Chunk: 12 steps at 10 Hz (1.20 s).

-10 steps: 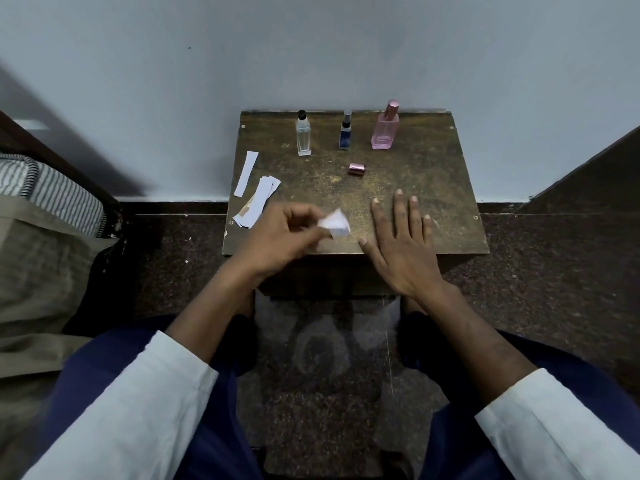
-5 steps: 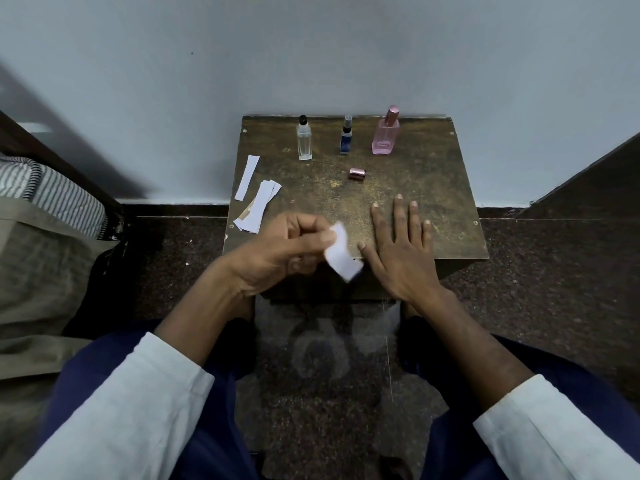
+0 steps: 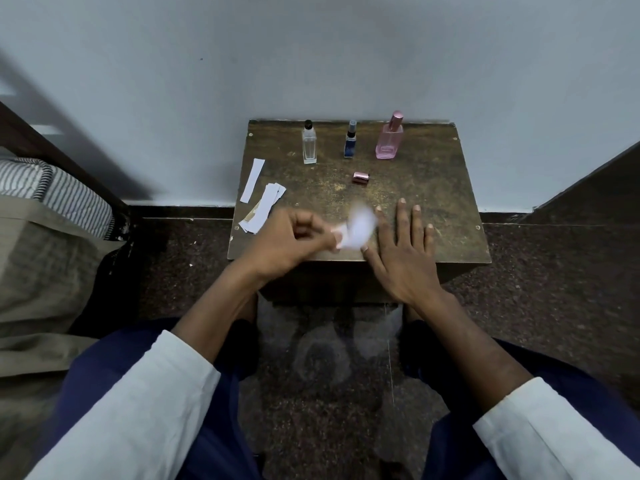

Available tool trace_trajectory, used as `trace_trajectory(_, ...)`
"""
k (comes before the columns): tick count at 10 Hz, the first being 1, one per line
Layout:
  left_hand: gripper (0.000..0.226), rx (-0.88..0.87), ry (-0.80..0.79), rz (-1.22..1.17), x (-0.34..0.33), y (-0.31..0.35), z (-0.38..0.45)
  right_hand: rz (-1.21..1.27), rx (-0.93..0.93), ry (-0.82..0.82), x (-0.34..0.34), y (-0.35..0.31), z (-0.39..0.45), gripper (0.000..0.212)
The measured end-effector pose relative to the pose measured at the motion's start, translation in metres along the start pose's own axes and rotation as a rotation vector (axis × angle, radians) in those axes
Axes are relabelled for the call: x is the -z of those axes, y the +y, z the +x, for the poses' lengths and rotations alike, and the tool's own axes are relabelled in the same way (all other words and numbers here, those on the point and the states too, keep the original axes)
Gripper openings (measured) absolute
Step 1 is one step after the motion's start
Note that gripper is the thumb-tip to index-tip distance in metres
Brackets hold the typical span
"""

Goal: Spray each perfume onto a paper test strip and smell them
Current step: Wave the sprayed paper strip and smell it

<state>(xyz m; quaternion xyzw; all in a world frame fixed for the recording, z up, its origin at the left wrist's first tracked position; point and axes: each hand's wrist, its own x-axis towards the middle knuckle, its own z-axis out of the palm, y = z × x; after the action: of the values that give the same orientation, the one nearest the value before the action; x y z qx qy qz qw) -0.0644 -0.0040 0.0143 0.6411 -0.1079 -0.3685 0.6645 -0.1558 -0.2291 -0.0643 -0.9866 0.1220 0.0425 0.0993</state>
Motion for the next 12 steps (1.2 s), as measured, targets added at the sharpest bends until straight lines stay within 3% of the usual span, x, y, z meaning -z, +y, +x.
trace_trajectory(1, 0.028, 0.082, -0.150, -0.305, 0.000, 0.001, -0.007, 0.016, 0.001, 0.000, 0.001, 0.000, 0.000, 0.079)
trace_trajectory(2, 0.019, 0.035, -0.159, -0.350, 0.002, 0.004, -0.007, 0.016, 0.004, -0.002, 0.002, -0.001, 0.001, 0.079)
trace_trajectory(3, 0.015, 0.051, 0.010, 0.183, -0.004, 0.001, -0.005, 0.006, -0.001, 0.000, 0.001, -0.001, -0.001, 0.080)
trace_trajectory(4, 0.017, 0.027, -0.098, -0.288, -0.007, 0.008, -0.007, 0.008, 0.000, 0.004, 0.004, -0.002, 0.000, 0.081)
trace_trajectory(5, 0.017, 0.027, 0.016, -0.010, -0.009, -0.001, 0.001, -0.012, 0.002, -0.004, 0.003, -0.002, -0.001, 0.083)
trace_trajectory(6, 0.015, -0.038, -0.149, -0.320, -0.009, 0.000, -0.007, 0.001, 0.001, 0.007, 0.002, -0.002, 0.000, 0.079)
trace_trajectory(7, 0.014, -0.096, -0.123, -0.100, -0.005, 0.002, -0.003, -0.002, 0.003, 0.000, 0.002, -0.001, 0.000, 0.079)
trace_trajectory(8, 0.018, -0.055, 0.026, 0.277, -0.011, -0.006, 0.002, -0.002, -0.005, 0.010, 0.002, -0.002, 0.000, 0.079)
trace_trajectory(9, 0.027, -0.203, -0.140, -0.363, -0.005, -0.008, -0.002, 0.003, -0.010, 0.007, 0.002, -0.003, 0.000, 0.076)
trace_trajectory(10, 0.029, -0.248, -0.194, -0.280, -0.002, 0.004, -0.005, -0.001, -0.005, 0.008, 0.001, -0.002, 0.000, 0.073)
trace_trajectory(11, 0.025, -0.257, 0.143, 0.846, -0.002, -0.006, 0.002, -0.009, -0.007, 0.013, 0.000, -0.002, 0.000, 0.077)
trace_trajectory(12, 0.016, -0.350, 0.226, 0.725, -0.004, -0.015, 0.005, 0.007, -0.002, 0.001, 0.001, -0.002, 0.002, 0.079)
